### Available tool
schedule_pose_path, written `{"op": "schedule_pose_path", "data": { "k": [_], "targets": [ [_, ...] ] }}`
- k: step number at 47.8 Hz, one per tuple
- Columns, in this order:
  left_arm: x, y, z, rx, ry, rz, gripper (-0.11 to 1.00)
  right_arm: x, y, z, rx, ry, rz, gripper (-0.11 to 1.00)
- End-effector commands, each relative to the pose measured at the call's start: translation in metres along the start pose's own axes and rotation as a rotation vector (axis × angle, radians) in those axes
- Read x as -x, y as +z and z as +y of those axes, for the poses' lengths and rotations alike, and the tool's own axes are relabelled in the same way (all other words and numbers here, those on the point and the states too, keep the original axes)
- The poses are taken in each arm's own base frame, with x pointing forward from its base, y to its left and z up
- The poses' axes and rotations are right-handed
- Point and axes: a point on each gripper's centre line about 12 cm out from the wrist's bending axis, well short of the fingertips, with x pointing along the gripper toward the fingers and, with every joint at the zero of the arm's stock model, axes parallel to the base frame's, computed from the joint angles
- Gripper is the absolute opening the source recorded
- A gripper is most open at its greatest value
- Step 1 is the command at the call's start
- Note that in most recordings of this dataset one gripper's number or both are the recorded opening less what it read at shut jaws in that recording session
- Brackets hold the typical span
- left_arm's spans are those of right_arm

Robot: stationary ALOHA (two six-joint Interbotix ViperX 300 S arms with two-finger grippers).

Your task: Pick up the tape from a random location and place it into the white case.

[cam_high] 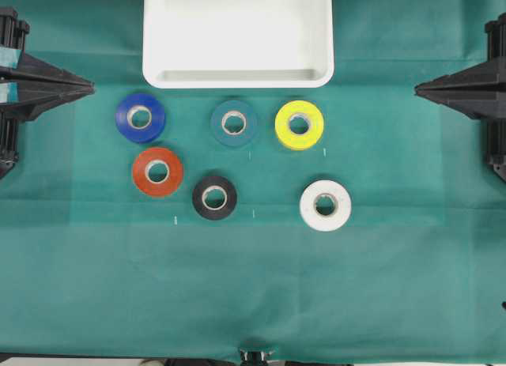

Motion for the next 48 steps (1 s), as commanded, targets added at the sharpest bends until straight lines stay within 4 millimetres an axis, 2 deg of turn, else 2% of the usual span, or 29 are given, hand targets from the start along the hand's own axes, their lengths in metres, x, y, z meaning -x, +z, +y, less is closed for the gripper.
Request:
{"op": "schedule_pose_path", "data": {
  "k": [1,9,41,44,48],
  "targets": [
    [-0.0026,0.0053,0.0002,0.006,0.001,0.008,0.02,-0.0044,0.0116,-0.0005,-0.01,-0.003,-0.025,0.0],
    [-0.003,0.0052,0.0002,0.007,0.002,0.02,0.02,-0.01,0.0091,-0.0006,-0.013,-0.003,0.02,0.0],
    [-0.0037,0.0015,0.0002,0.003,0.001,0.051,0.02,-0.0099,0.0076,-0.0007,-0.009,-0.004,0.041,0.0],
    [-0.0038,0.0008,0.0002,0.003,0.001,0.052,0.07,-0.0099,0.0075,-0.0007,-0.009,-0.004,0.043,0.0],
    [-0.0038,0.0006,-0.0002,0.009,0.0,0.054,0.24,-0.0099,0.0071,-0.0007,-0.009,-0.004,0.046,0.0]
  ]
}}
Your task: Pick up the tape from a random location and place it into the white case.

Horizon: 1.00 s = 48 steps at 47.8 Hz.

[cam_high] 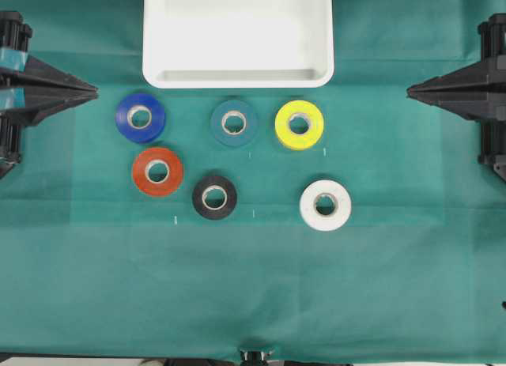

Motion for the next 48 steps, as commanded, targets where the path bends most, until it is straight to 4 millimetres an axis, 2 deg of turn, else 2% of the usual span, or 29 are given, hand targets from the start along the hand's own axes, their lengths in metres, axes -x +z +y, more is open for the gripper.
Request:
{"op": "schedule_pose_path", "data": {
  "k": [1,11,14,30,48],
  "targets": [
    [-0.003,0.009,-0.001,0.005,-0.003,-0.021,0.29,-0.002,0.009,0.0,-0.002,-0.001,-0.021,0.0],
    [-0.003,0.009,-0.004,-0.003,-0.021,-0.015,0.88,-0.002,0.009,0.0,-0.002,-0.001,-0.017,0.0],
    [-0.004,0.008,-0.004,-0.001,-0.021,-0.008,0.98,-0.002,0.009,0.0,0.002,-0.001,-0.017,0.0],
    [-0.004,0.008,-0.003,0.003,-0.017,-0.003,0.99,-0.003,0.008,0.0,0.002,-0.001,-0.009,0.0],
    [-0.003,0.008,0.011,-0.002,0.054,-0.003,0.99,-0.003,0.007,0.0,0.002,0.0,-0.005,0.0]
  ]
}}
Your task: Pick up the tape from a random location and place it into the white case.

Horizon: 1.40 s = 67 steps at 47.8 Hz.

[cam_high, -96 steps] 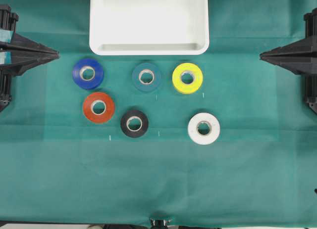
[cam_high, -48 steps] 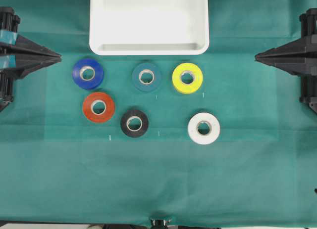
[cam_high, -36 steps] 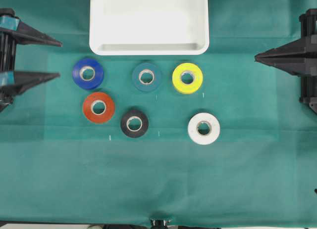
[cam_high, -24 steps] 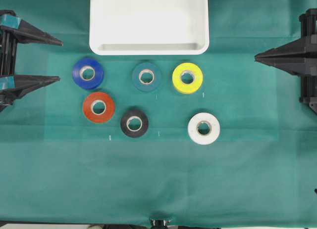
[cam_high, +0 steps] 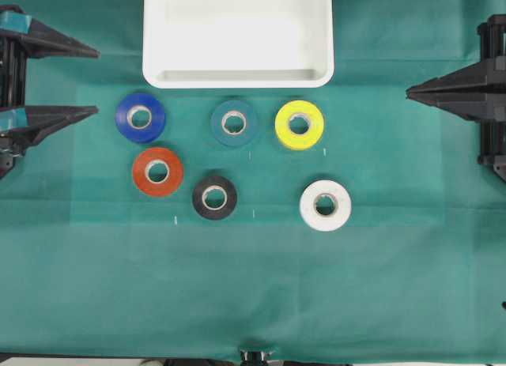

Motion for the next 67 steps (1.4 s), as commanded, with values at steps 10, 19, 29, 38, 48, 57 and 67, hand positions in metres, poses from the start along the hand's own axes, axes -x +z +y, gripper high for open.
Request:
{"op": "schedule_pose_path", "data": {
  "k": [10,19,29,38,48,57,67],
  "targets": [
    [-0.003,0.011,0.002,0.0,0.013,-0.025,0.99,-0.003,0.008,0.0,0.0,-0.002,-0.015,0.0],
    [-0.003,0.011,0.003,0.0,0.013,-0.031,0.99,-0.003,0.008,0.0,0.002,-0.001,-0.015,0.0],
    [-0.016,0.011,0.005,-0.005,0.025,-0.031,0.99,-0.003,0.008,0.0,0.002,-0.001,-0.015,0.0],
    [-0.049,0.012,0.007,-0.006,0.03,0.0,0.99,-0.003,0.008,0.0,0.003,-0.001,-0.017,0.0],
    [-0.092,0.02,0.009,-0.023,0.03,0.017,0.99,-0.003,0.008,0.0,0.003,-0.001,-0.014,0.0],
    [-0.125,0.028,0.009,-0.029,0.028,0.023,0.99,-0.003,0.008,0.0,0.003,-0.001,-0.015,0.0],
    [-0.158,0.033,0.01,-0.03,0.03,0.036,0.99,-0.003,0.008,0.0,0.003,-0.001,-0.015,0.0]
  ]
}}
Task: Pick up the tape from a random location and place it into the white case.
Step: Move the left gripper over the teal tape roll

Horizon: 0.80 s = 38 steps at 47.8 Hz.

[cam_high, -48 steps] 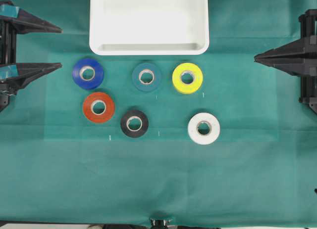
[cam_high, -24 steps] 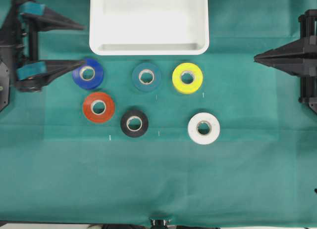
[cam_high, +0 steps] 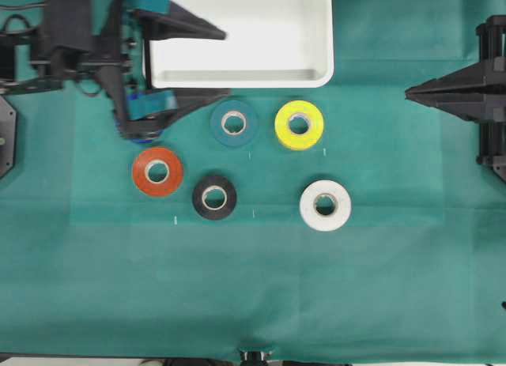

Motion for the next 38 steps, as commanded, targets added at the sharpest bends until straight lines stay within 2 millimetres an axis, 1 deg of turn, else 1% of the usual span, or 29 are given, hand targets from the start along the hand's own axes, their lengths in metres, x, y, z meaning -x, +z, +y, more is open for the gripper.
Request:
{"op": "schedule_pose_path", "data": {
  "k": [1,6,15,26,38],
  "targets": [
    [-0.011,0.017,0.002,0.0,0.005,-0.037,0.99,-0.002,0.01,0.0,0.002,-0.002,-0.025,0.0],
    [-0.025,0.021,0.002,0.0,0.004,-0.028,0.99,-0.002,0.009,0.0,0.003,-0.001,-0.023,0.0],
    [-0.039,0.024,0.002,0.0,0.004,-0.011,0.99,-0.002,0.009,0.0,0.003,-0.001,-0.021,0.0],
    [-0.043,0.022,0.002,0.006,0.002,0.026,0.99,-0.002,0.008,0.0,0.0,-0.002,-0.008,0.0],
    [-0.046,0.015,-0.004,0.044,-0.012,0.127,0.99,-0.002,0.009,0.0,-0.002,-0.002,-0.011,0.0]
  ]
}}
